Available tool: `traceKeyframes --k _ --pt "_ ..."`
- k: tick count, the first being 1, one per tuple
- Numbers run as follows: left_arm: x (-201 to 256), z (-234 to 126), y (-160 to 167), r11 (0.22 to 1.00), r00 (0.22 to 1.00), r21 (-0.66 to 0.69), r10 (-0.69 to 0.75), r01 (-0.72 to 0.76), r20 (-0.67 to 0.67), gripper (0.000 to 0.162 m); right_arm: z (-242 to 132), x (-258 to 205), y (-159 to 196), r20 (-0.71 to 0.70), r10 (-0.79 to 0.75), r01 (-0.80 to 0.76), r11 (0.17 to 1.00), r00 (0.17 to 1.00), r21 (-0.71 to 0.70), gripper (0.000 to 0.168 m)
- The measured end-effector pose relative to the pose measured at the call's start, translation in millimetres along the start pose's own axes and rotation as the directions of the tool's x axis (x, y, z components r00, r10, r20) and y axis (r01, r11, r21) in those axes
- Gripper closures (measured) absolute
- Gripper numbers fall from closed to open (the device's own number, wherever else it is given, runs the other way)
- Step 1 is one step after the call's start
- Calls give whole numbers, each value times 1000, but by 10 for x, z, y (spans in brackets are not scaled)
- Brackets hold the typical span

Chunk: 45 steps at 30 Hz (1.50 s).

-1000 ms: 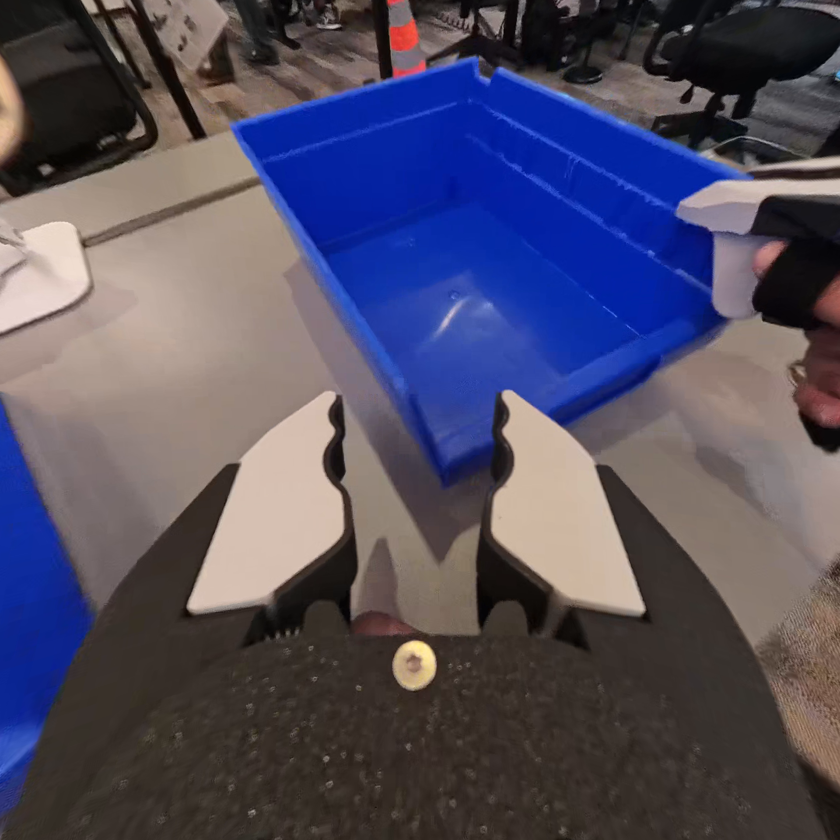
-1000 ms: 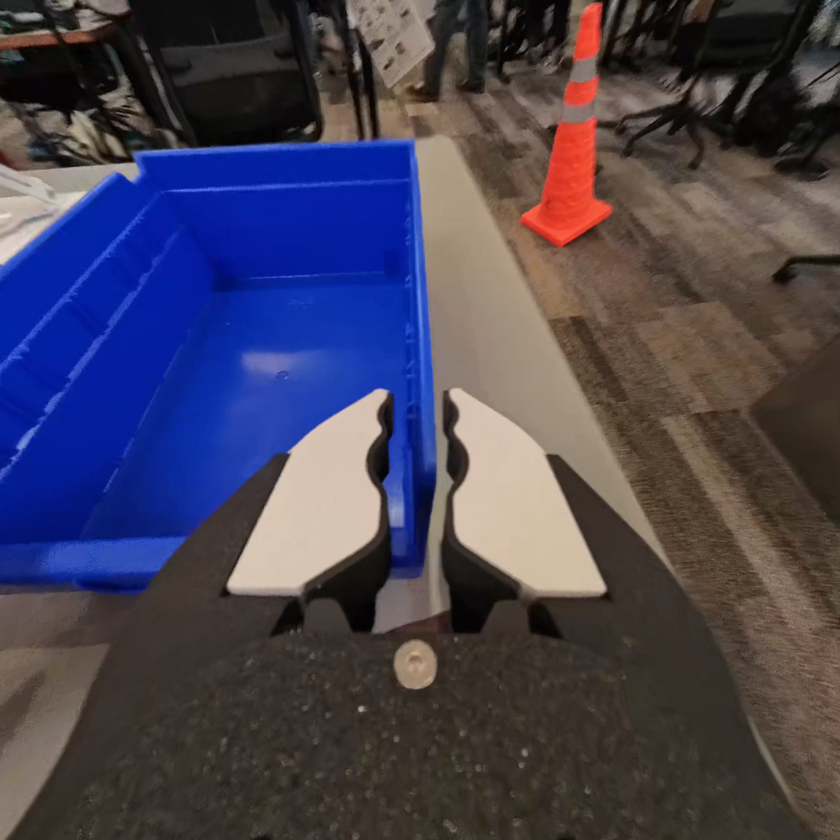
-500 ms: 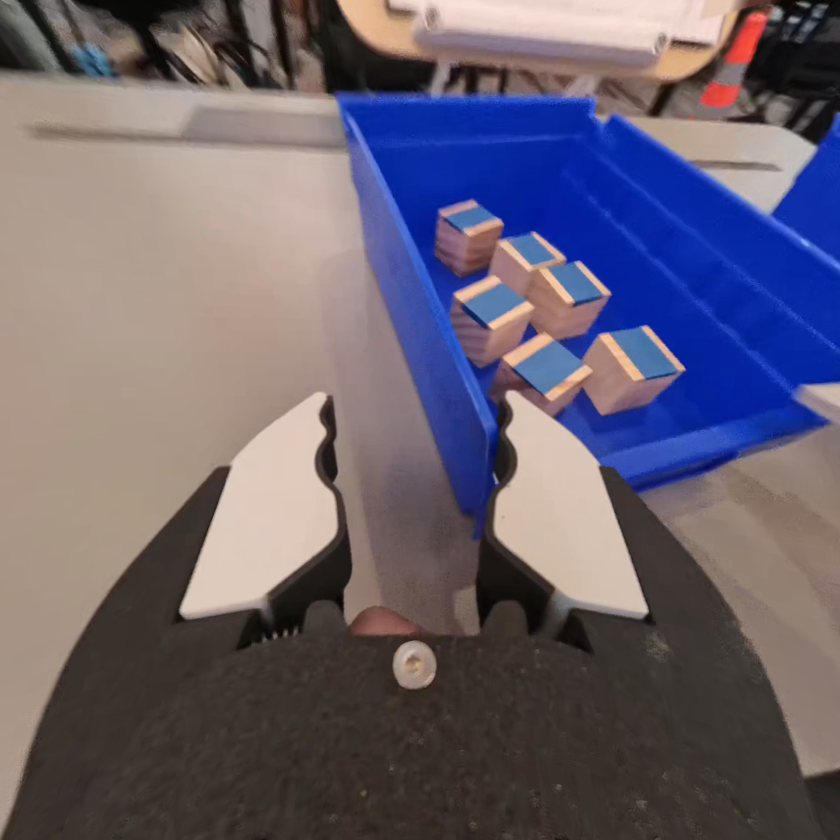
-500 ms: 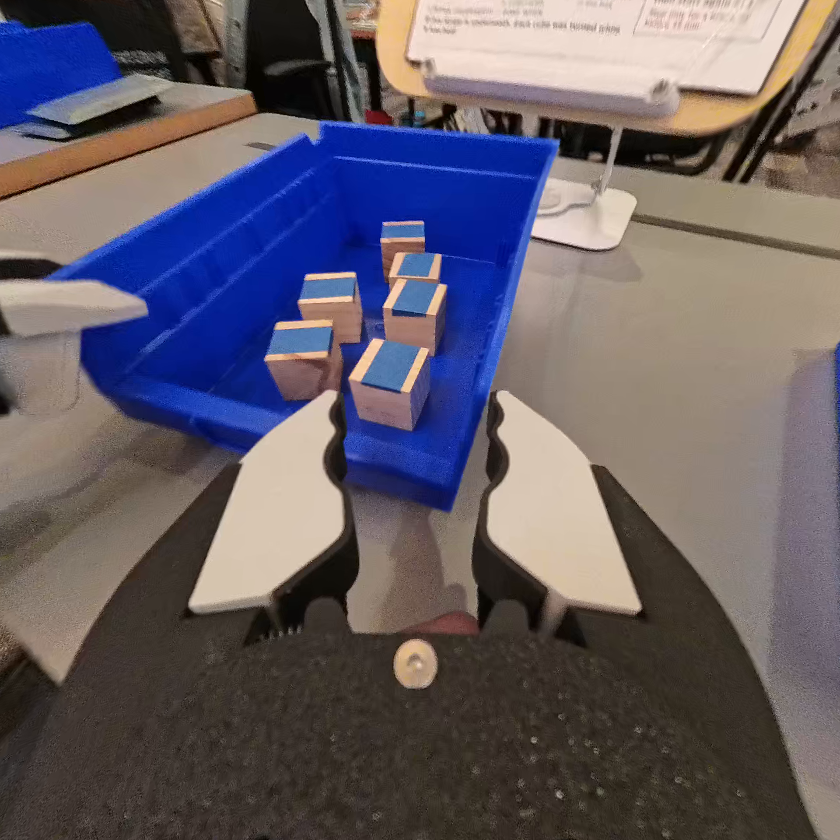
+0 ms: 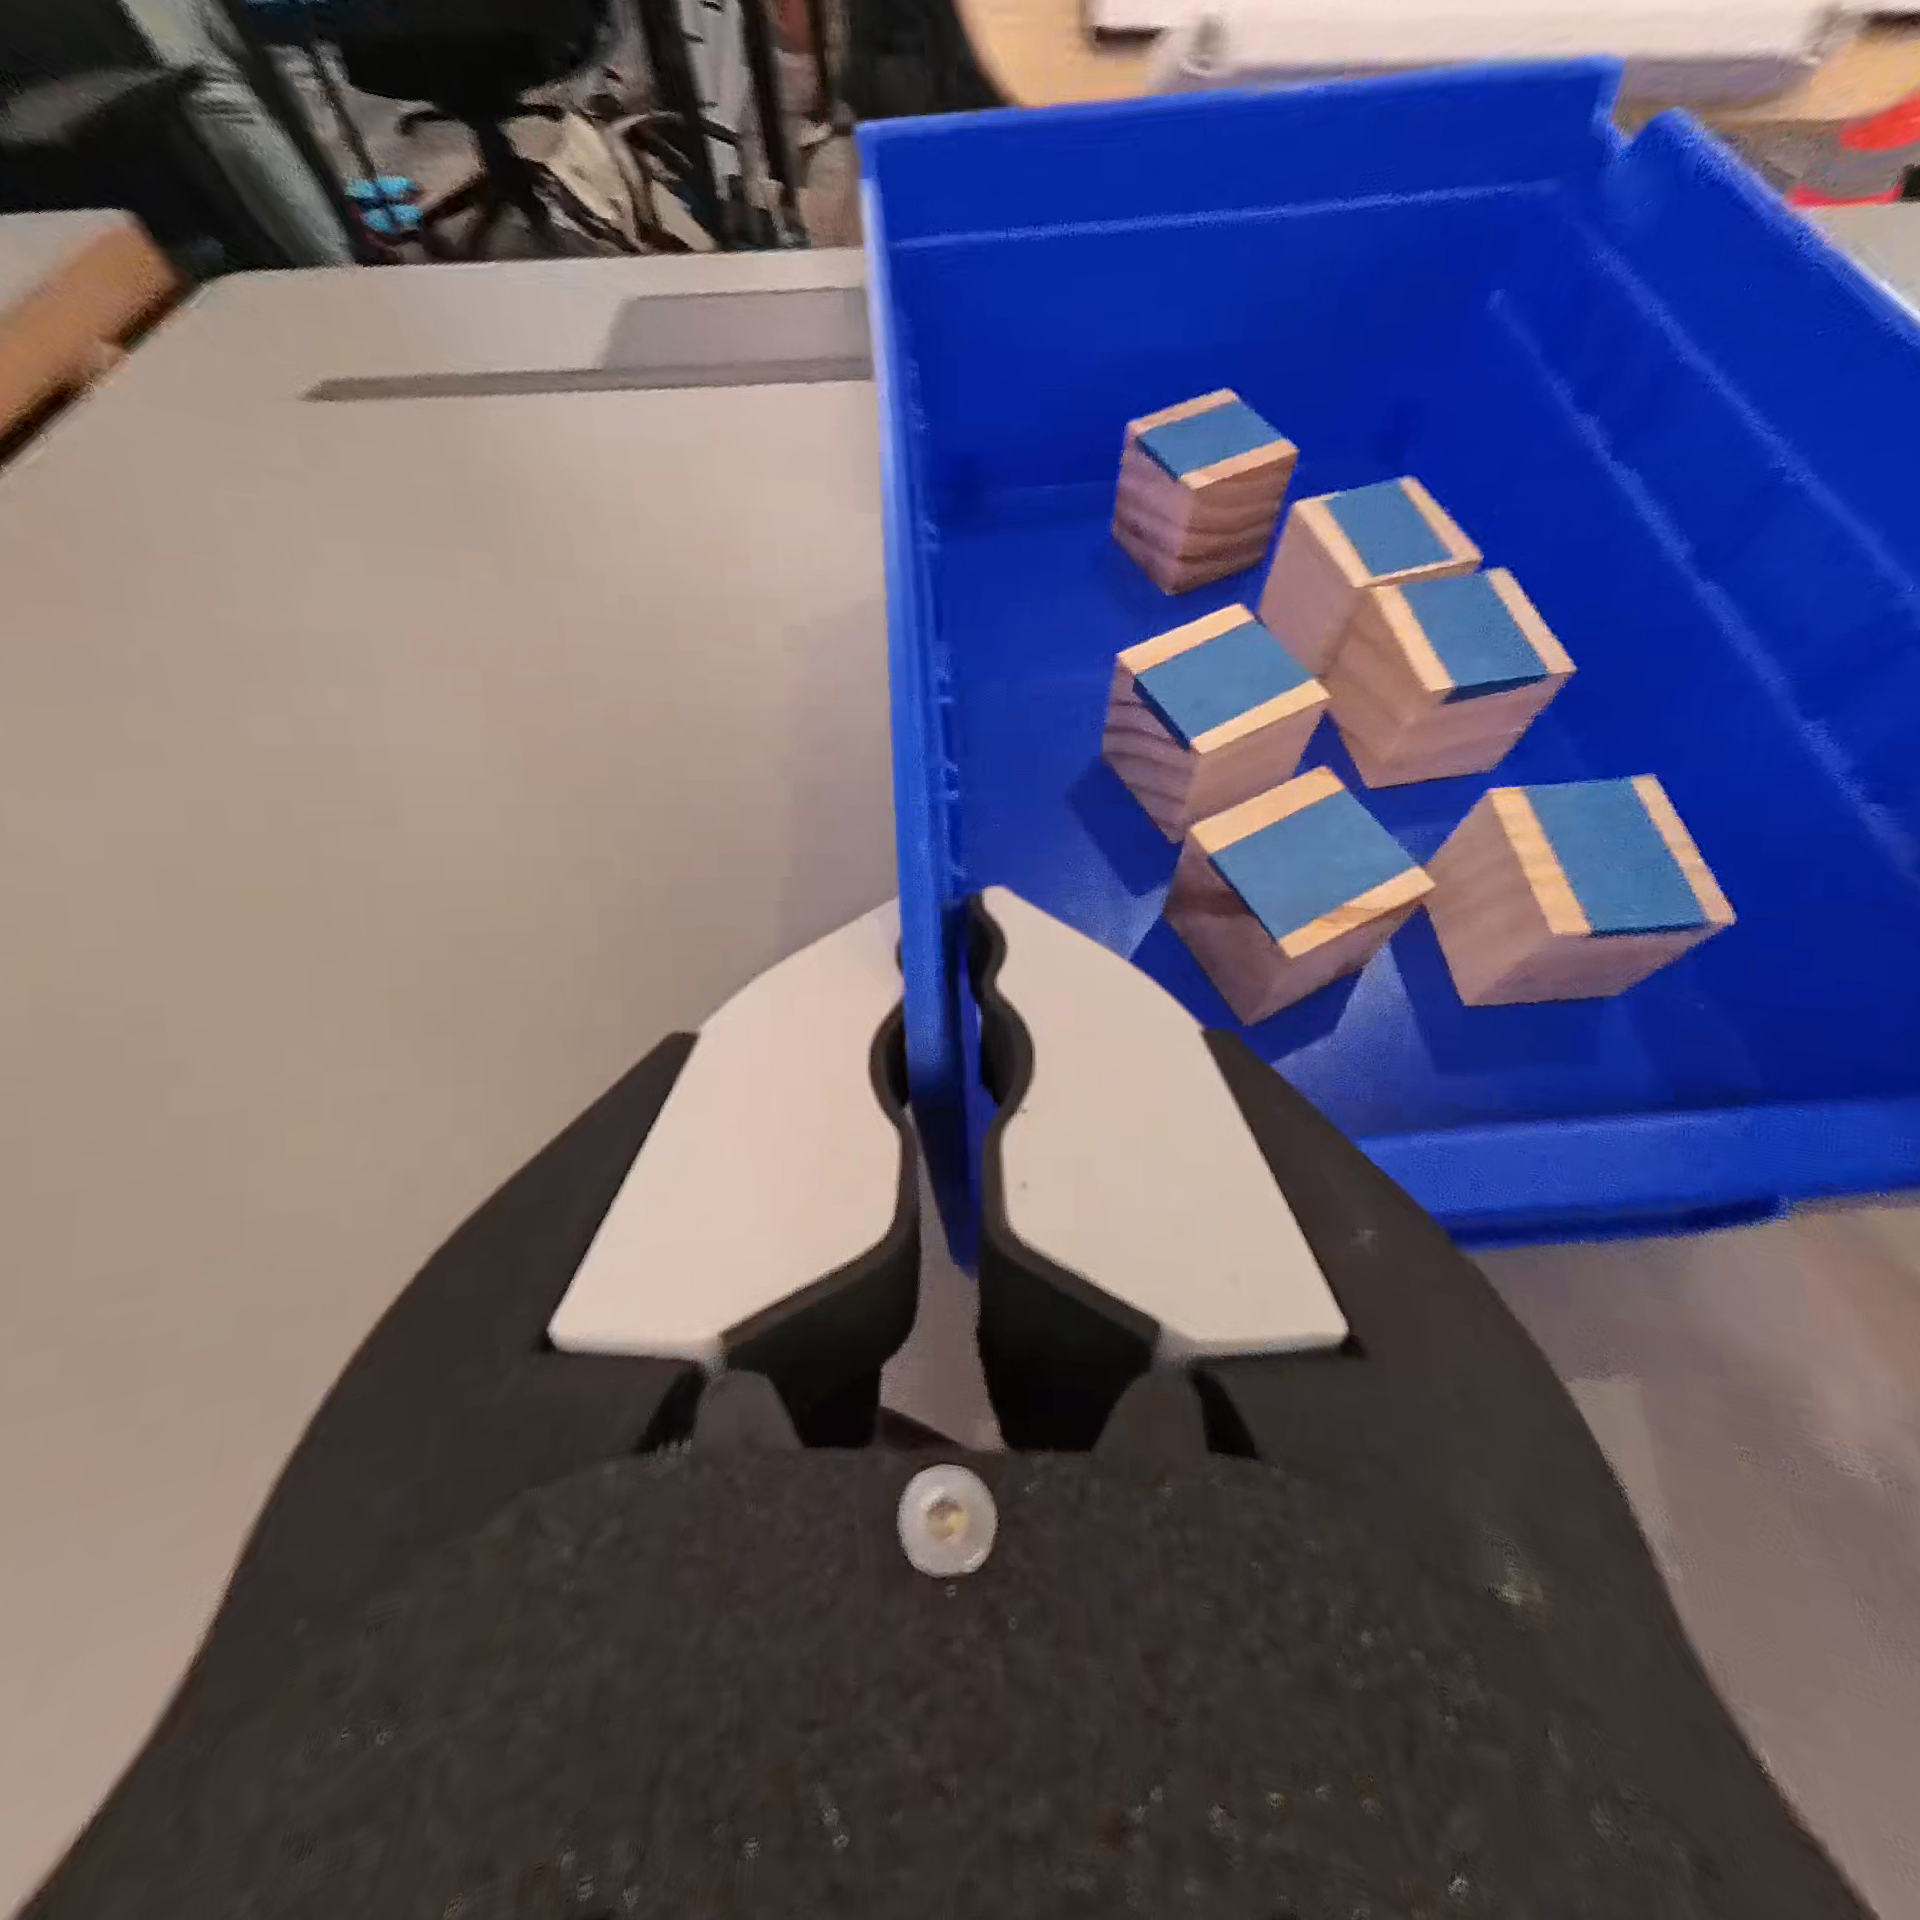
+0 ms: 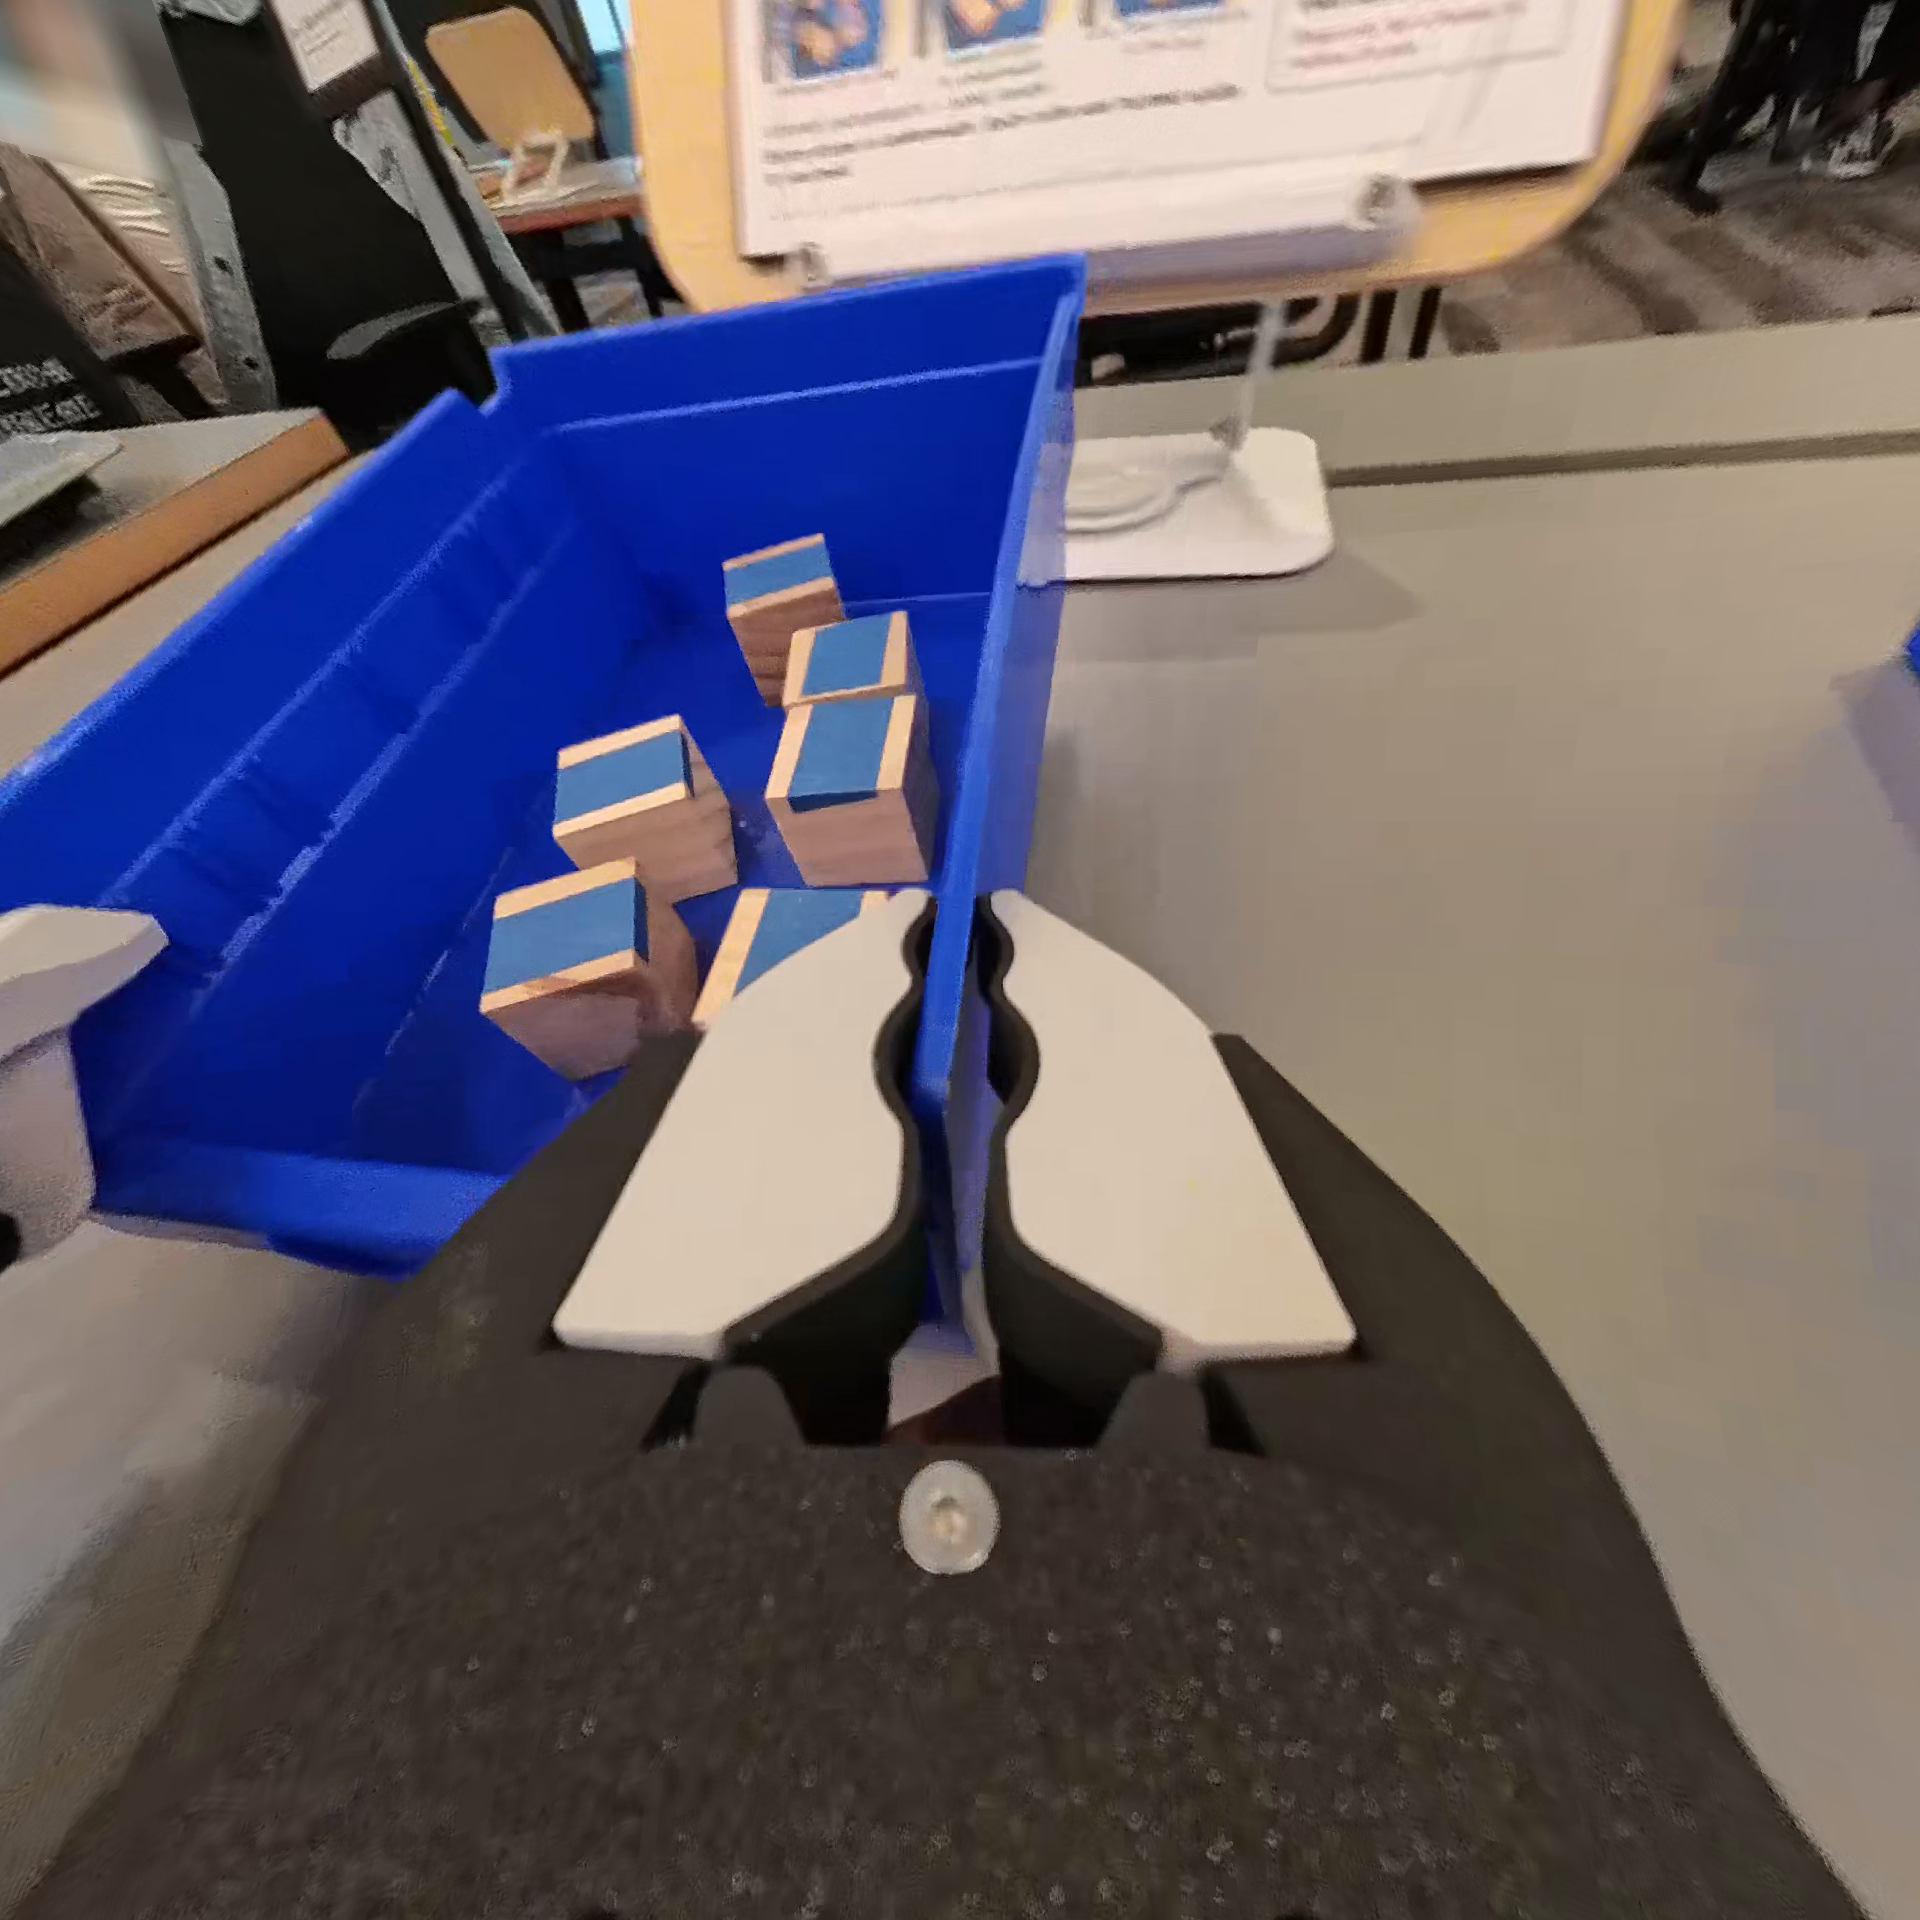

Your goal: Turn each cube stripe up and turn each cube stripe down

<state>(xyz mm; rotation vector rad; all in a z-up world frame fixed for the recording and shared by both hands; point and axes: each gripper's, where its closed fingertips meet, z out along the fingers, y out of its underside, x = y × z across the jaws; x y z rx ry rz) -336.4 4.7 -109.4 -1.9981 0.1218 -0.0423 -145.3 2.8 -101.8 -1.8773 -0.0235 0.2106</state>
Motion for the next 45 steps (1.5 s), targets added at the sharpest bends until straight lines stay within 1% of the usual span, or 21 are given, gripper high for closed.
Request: traceKeyframes --k 2,7,11,14,19,22,25,26,27,28,29,31,32,33,35,37,38,40,42,43,45 --pt "-438 -54 -66 999 998 13 -41 41 56 158 73 -422 45 39 -16 17 1000 999 -8 161" --pt "-1539 -123 -207 999 987 20 -31 28 156 157 343 -1519 266 145 -83 95 992 986 -81 157" --pt "-2072 -120 -57 996 985 8 -94 94 144 158 505 -2038 302 181 -91 112 988 979 -110 156" --pt "-2259 -19 132 985 981 -13 -171 173 90 157 521 -2242 298 196 -97 118 988 976 -96 154" --pt "-2305 80 100 975 975 28 -222 222 19 157 525 -2307 304 211 -102 120 990 972 -73 148" --pt "-2285 63 111 961 962 46 -274 274 -5 155 508 -2304 312 313 -133 171 981 940 -95 141" --pt "-2455 -178 65 939 930 67 -343 337 129 105 296 -2173 332 478 -135 243 955 868 -170 129" --pt "-2475 -328 -42 933 921 103 -358 345 155 104 176 -2073 339 532 -131 273 942 836 -197 114" --pt "-2418 -481 -199 927 921 149 -364 344 140 100 37 -1953 338 589 -131 308 928 798 -211 106" --pt "-2285 -624 -363 922 929 192 -358 336 93 92 -117 -1810 347 647 -142 353 912 749 -209 107" --pt "-2087 -742 -503 915 936 225 -351 335 32 92 -249 -1609 368 677 -164 399 893 718 -207 104" --pt "-1484 -865 -655 916 941 220 -313 336 -132 90 -460 -1125 386 681 -233 471 862 694 -185 107" --pt "-1086 -887 -671 925 931 198 -277 325 -237 89 -533 -862 347 650 -276 479 864 708 -155 107" --pt "-664 -889 -634 937 912 169 -237 306 -335 88 -599 -598 285 604 -313 470 875 733 -117 109" --pt "183 -843 -337 978 853 35 -162 206 -496 106 -784 -178 212 569 -331 436 898 753 -54 113" --pt "846 -811 70 989 800 -127 -140 81 -583 103 -958 157 214 566 -337 405 914 752 7 119" --pt "1095 -829 244 981 774 -196 -125 1 -621 103 -1044 277 210 568 -334 372 927 752 53 112" --pt "1387 -820 388 963 745 -259 -122 -70 -656 101 -1202 543 220 543 -302 314 947 783 74 112" --pt "1488 -769 376 977 742 -211 -123 -25 -659 104 -1281 821 216 479 -231 231 971 847 59 113" --pt "1452 -711 381 986 770 -167 -103 -6 -630 109 -1309 929 222 464 -197 196 979 864 50 113" --pt "1314 -612 443 992 831 -123 -62 -8 -553 106 -1337 1095 215 437 -138 141 990 889 27 111"
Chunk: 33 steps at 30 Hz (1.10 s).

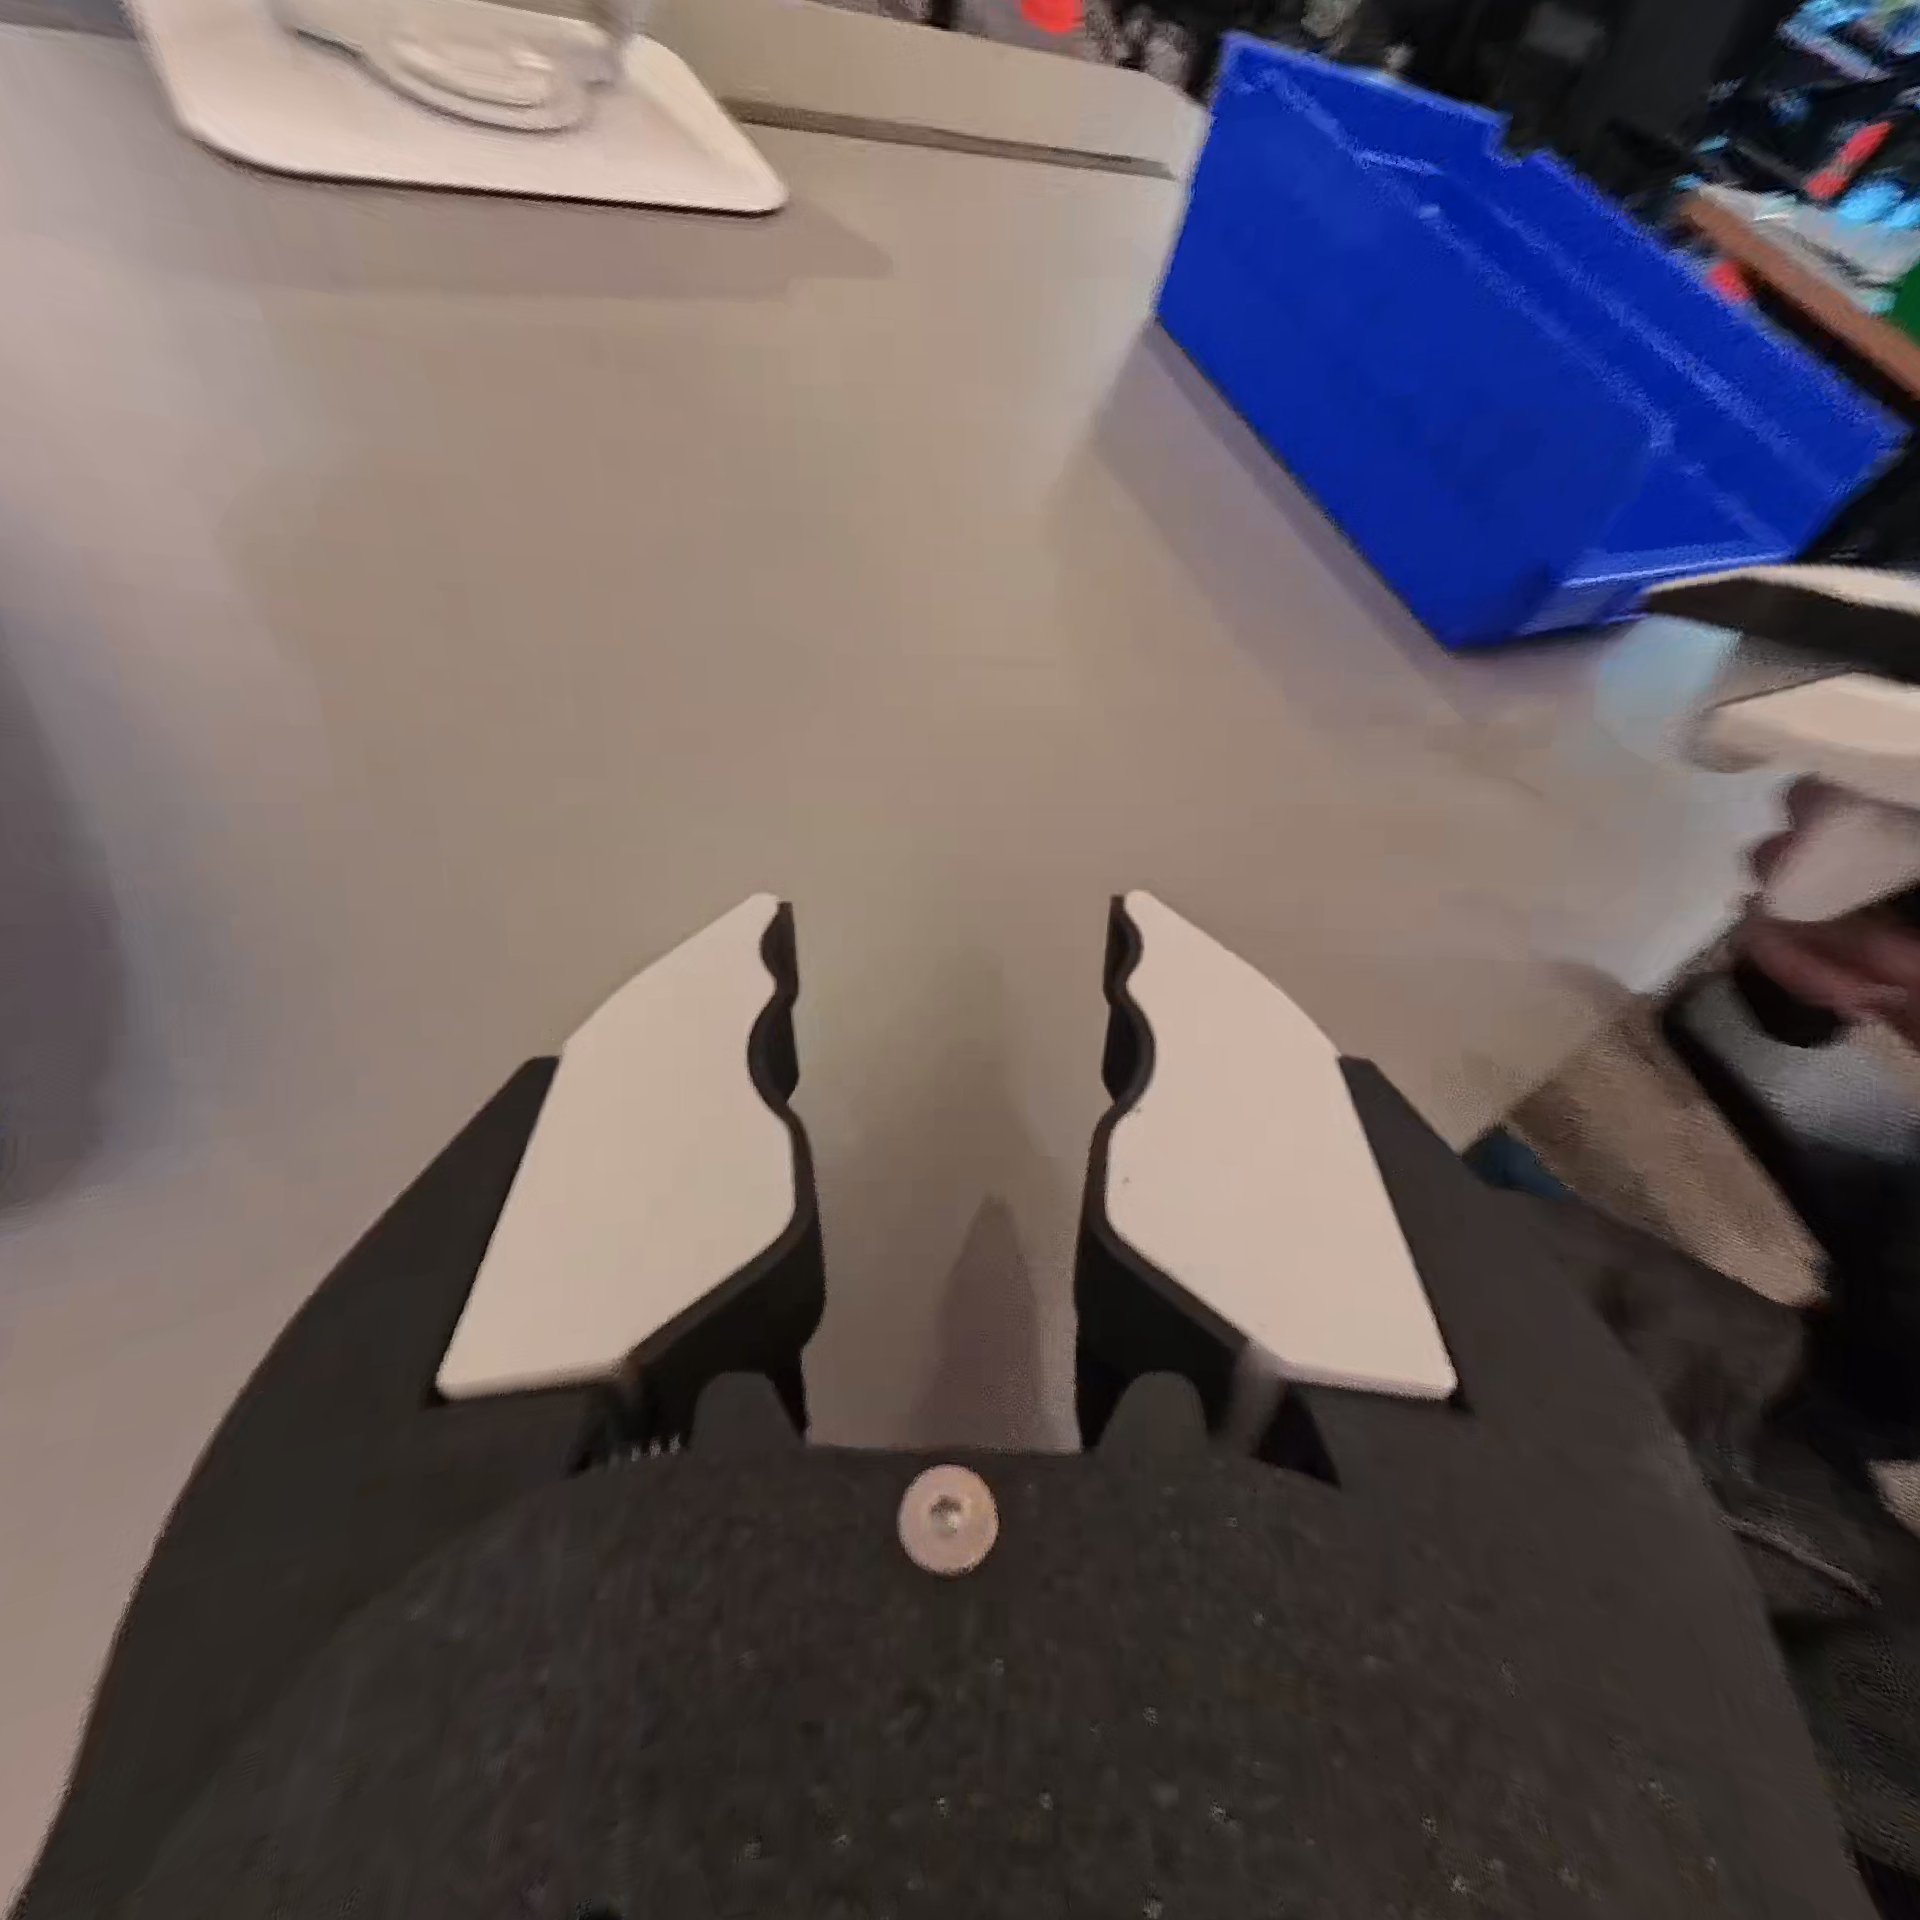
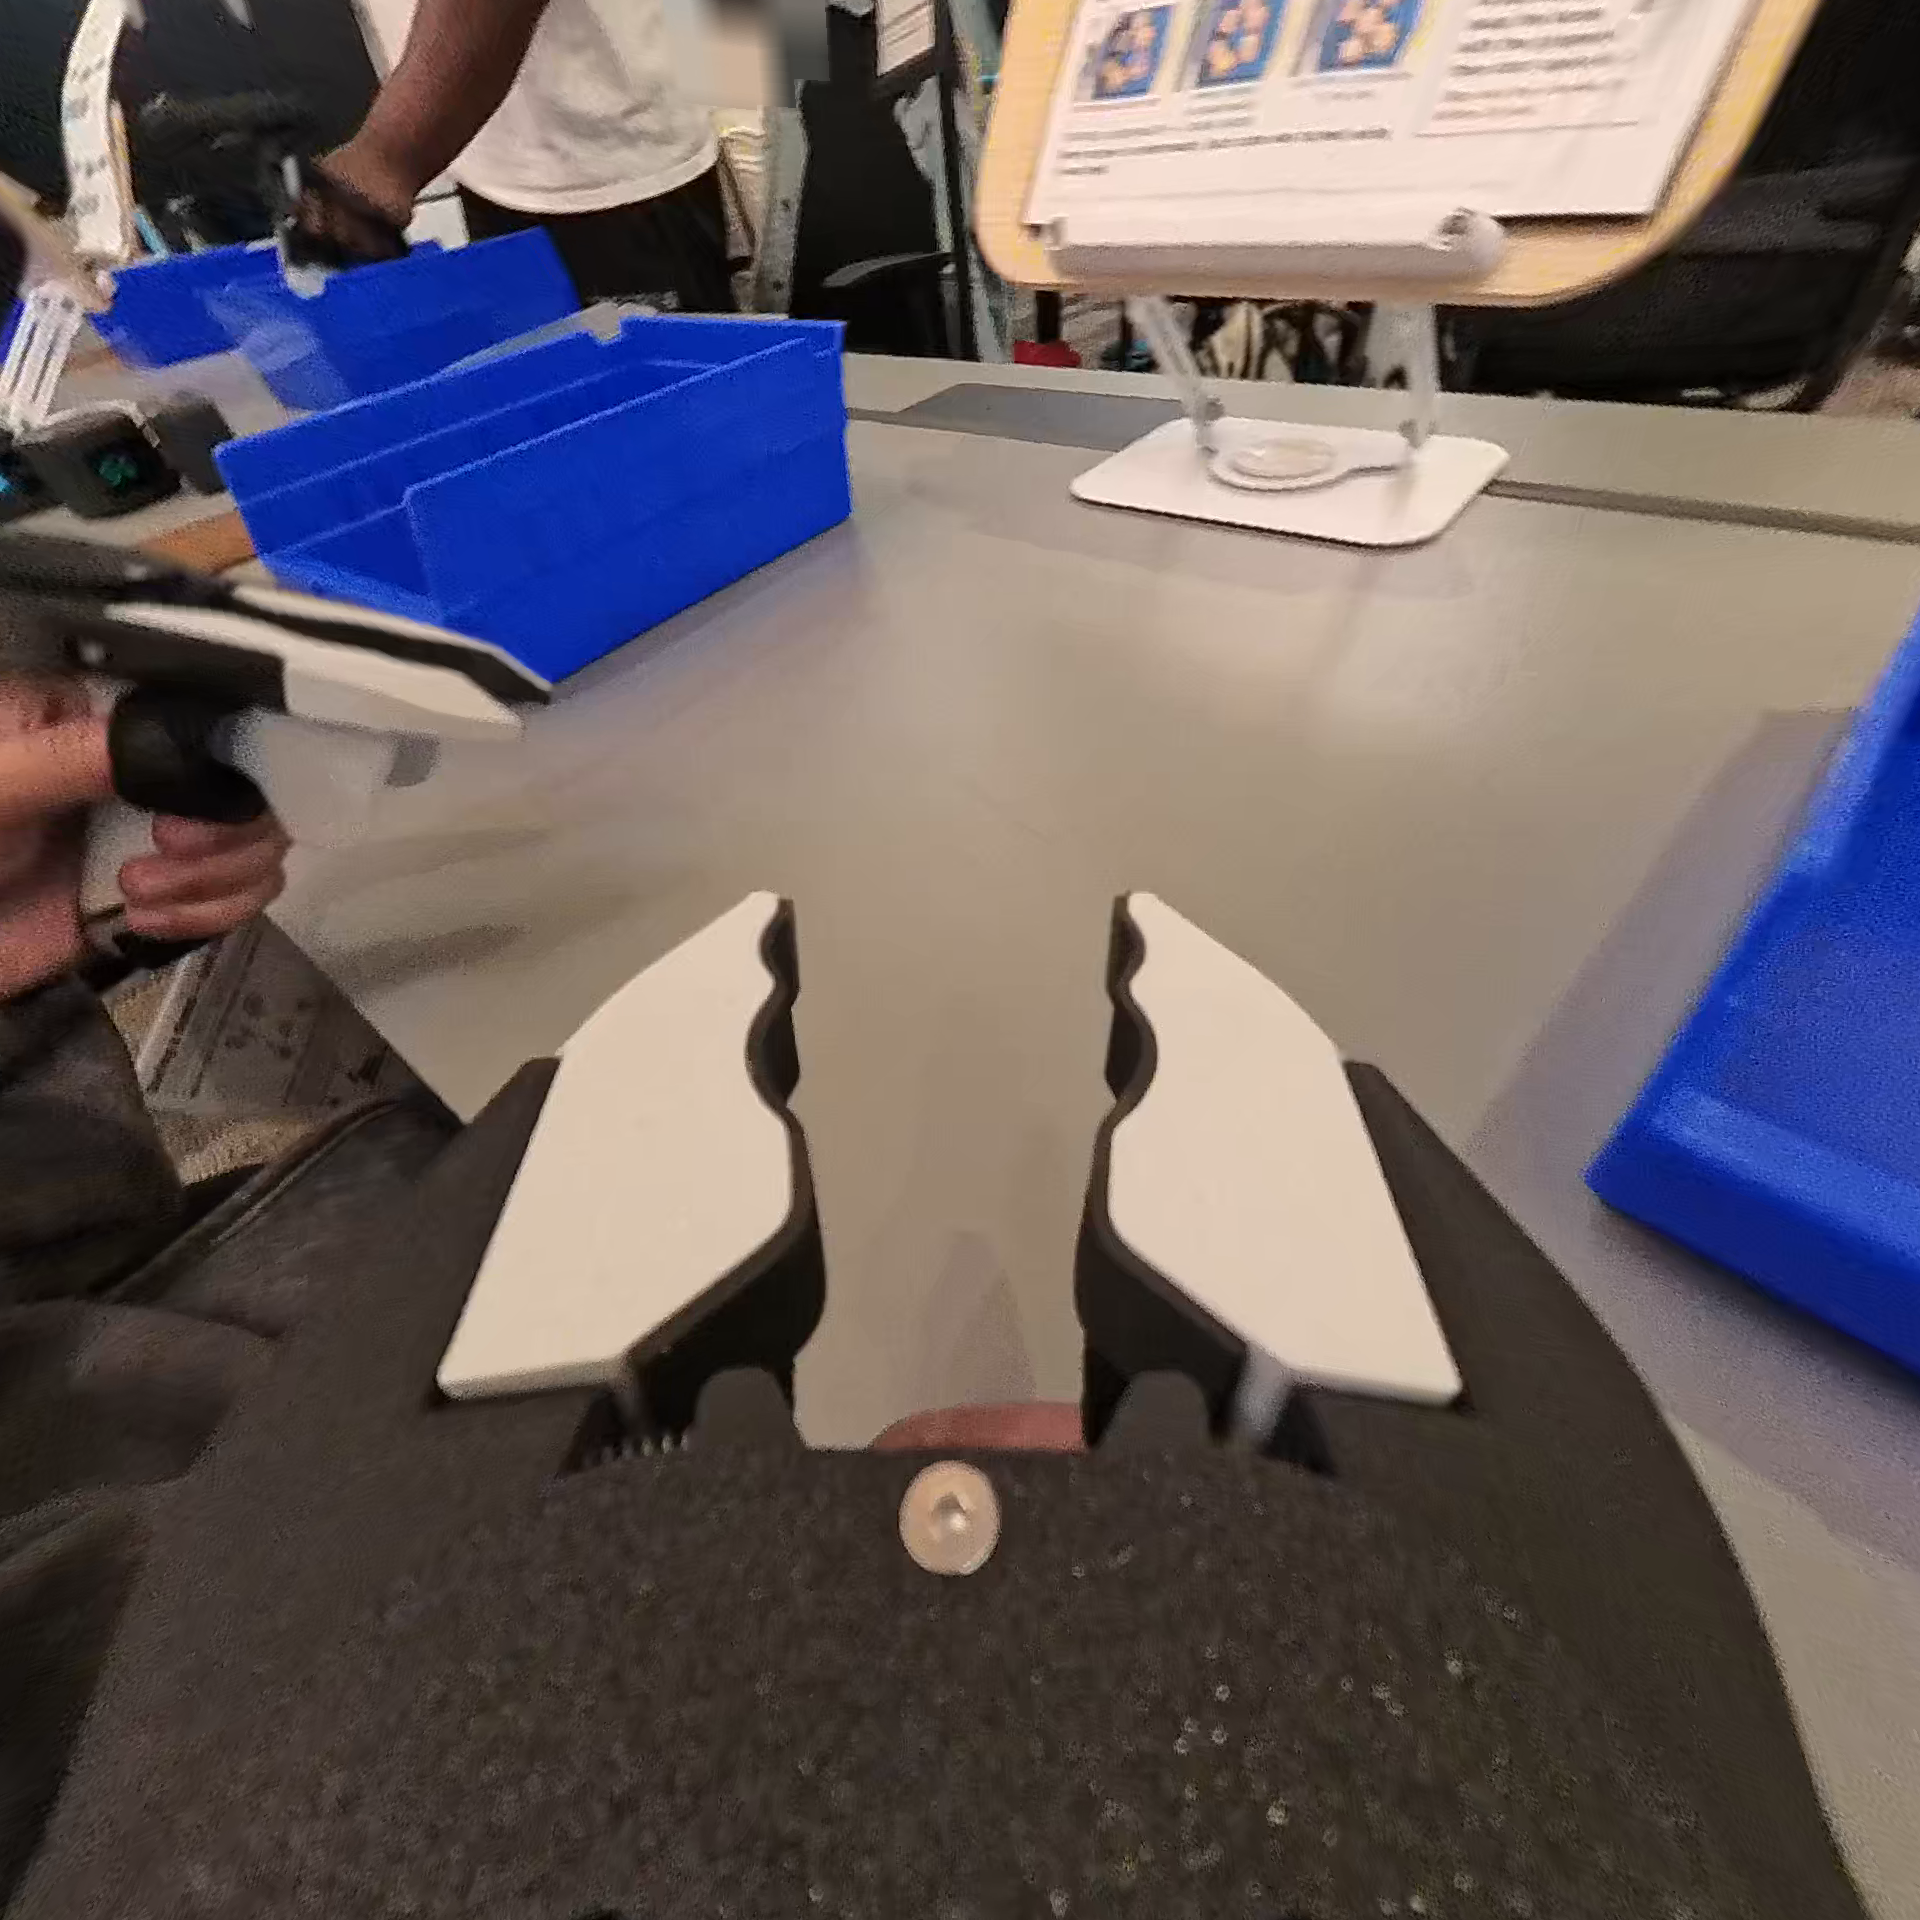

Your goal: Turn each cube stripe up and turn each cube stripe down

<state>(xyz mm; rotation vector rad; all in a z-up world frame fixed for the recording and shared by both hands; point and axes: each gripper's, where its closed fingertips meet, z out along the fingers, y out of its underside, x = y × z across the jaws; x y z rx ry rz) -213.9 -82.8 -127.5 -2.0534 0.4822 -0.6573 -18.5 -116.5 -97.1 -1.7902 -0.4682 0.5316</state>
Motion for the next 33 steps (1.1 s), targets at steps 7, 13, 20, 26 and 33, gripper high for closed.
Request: traceKeyframes --k 7,13,20,26,33 --pt "-265 -115 89 999 995 8 38 -39 93 101 -42 281 140 -90 -48 43 998 995 -56 109" --pt "-175 -134 72 997 996 9 81 -81 40 99 9 246 270 -73 -50 40 992 996 -122 109" --pt "-513 -1032 -485 914 916 -90 400 -396 26 102 -23 230 221 -51 -4 -1 995 999 -101 111" --pt "-1628 -1204 -626 625 730 -454 677 -635 -90 108 24 122 237 3 10 -9 993 1000 -115 111" --pt "-2603 -743 -264 459 784 -686 557 -565 -273 111 14 121 252 6 28 -27 992 1000 -120 111"
